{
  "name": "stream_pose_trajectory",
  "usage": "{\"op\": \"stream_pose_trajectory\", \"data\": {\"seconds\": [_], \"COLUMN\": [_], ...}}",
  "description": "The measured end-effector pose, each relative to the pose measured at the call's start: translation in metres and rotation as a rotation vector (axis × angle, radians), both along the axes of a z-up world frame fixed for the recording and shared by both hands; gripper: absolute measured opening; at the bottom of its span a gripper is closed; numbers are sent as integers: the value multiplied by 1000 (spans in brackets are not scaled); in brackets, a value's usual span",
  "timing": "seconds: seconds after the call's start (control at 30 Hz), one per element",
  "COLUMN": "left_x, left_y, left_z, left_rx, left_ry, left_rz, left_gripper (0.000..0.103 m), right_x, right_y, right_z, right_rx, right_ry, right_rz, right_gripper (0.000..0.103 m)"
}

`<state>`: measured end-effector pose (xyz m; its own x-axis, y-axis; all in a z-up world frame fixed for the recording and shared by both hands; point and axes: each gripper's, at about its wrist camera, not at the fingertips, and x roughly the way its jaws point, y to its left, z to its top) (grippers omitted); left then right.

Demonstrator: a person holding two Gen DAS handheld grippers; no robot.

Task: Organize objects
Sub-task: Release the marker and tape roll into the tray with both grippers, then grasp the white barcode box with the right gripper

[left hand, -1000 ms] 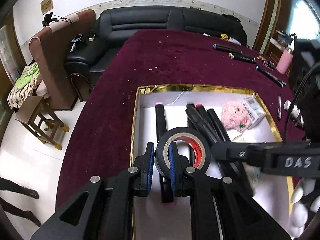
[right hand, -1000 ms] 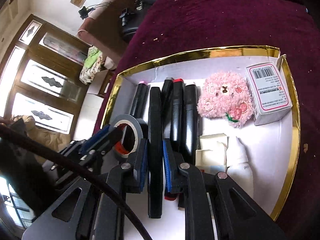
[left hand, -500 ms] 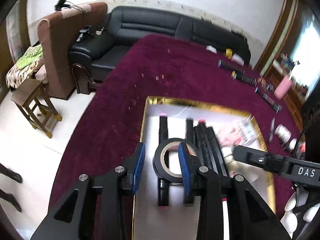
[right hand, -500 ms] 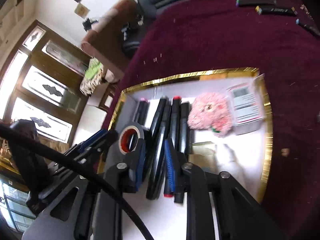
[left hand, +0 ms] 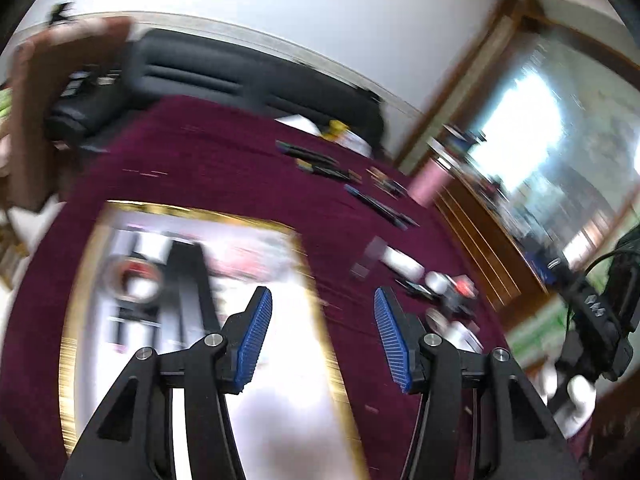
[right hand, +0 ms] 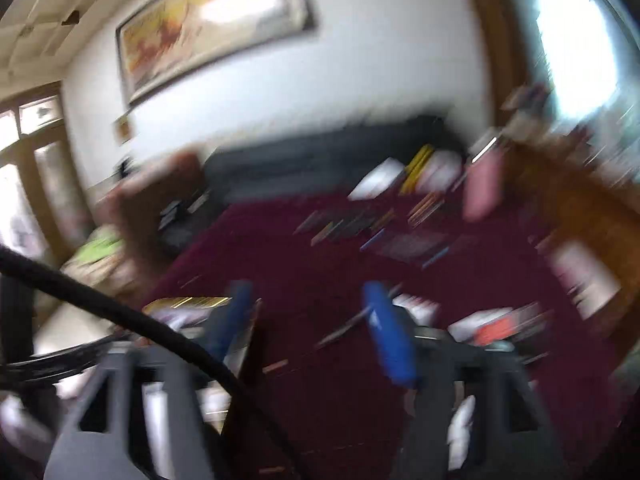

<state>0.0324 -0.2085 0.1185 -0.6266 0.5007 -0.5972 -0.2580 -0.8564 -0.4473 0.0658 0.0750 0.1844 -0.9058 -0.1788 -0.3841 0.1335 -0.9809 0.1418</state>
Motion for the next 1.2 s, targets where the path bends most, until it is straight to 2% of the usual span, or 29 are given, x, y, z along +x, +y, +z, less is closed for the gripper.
{"op": "stream_pose_trajectory", "data": {"seconds": [0.03, 0.07, 0.1, 0.23, 0.33, 0.47, 0.6, 0.7, 0.87, 0.9, 0.93, 1.0, 1.03, 1.1, 1.2], "left_x": [2, 5, 7, 15, 20, 16, 11, 11, 15, 15, 15, 14, 14, 14, 15], "left_y": [23, 42, 58, 131, 186, 247, 269, 262, 232, 229, 226, 222, 222, 225, 240], "left_z": [1, 1, 1, -10, -27, -54, -76, -78, -70, -68, -66, -62, -60, -59, -64], "left_rx": [-8, -15, -25, -84, -152, -313, -407, -382, -350, -343, -338, -329, -328, -323, -318], "left_ry": [8, 14, 19, 16, 11, 26, -13, -45, -50, -49, -45, -32, -22, 0, 7], "left_rz": [-56, -94, -126, -260, -353, -426, -404, -384, -328, -324, -322, -331, -339, -373, -432], "left_gripper": [47, 47, 47, 47, 47, 47, 47, 47, 47, 47, 47, 47, 47, 47, 47], "right_x": [13, 25, 31, 28, 32, 42, 43, 34, -2, -8, -12, -11, -6, 9, 26], "right_y": [15, 36, 56, 126, 162, 192, 201, 189, 150, 143, 136, 133, 138, 154, 182], "right_z": [2, 0, -6, -50, -83, -112, -129, -134, -146, -151, -157, -167, -169, -167, -167], "right_rx": [-8, -40, -75, -215, -274, -324, -342, -301, -238, -205, -162, -128, -131, -96, -132], "right_ry": [50, 82, 58, -168, -261, -331, -396, -426, -504, -530, -562, -610, -620, -627, -626], "right_rz": [-34, -60, -73, -163, -233, -255, -223, -199, -171, -176, -175, -152, -148, -178, -200], "right_gripper": [103, 103, 103, 103, 103, 103, 102, 101, 94, 85, 69, 62, 45, 42, 39]}}
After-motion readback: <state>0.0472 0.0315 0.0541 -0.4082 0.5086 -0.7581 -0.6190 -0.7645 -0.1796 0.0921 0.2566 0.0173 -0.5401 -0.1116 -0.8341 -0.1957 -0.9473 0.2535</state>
